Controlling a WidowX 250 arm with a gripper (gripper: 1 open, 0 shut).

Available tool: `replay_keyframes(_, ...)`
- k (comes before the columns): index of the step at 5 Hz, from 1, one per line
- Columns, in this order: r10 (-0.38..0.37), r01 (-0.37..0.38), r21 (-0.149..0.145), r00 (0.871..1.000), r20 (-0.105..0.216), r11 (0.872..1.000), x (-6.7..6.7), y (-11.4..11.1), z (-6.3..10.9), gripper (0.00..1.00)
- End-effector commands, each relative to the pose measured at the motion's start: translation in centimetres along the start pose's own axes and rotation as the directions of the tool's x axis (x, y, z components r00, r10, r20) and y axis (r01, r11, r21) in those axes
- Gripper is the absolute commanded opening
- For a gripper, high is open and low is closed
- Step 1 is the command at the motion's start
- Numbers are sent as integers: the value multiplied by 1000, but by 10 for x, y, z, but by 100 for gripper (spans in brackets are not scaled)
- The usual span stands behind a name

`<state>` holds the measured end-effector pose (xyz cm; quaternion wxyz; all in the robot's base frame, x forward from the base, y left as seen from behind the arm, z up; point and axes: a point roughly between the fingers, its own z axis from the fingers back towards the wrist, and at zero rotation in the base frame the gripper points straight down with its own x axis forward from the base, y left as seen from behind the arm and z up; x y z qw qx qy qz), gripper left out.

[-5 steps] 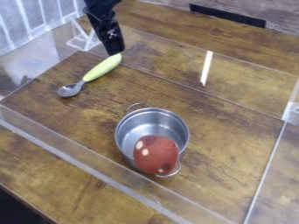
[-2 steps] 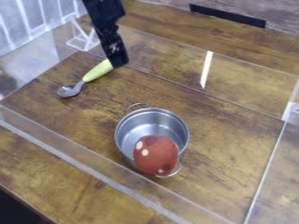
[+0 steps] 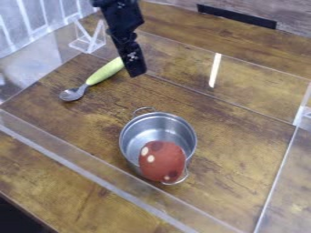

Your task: Put the mushroom in the silver pot

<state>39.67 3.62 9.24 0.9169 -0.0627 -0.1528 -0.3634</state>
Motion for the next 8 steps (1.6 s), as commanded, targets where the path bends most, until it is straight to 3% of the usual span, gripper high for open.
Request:
replay_keyframes(1, -41, 40, 39, 999, 15, 998, 15, -2, 12, 100)
replay_keyframes(3, -4, 6, 56, 999, -34, 998, -6, -5, 37, 100)
replay_keyframes(5, -67, 70, 66, 997, -46, 995, -20, 21, 60, 100)
replay_keyframes(6, -51, 53, 78, 998, -34, 996, -22, 30, 61, 100)
replay_keyframes(8, -35, 36, 84, 999, -14, 996, -25, 42, 43, 100)
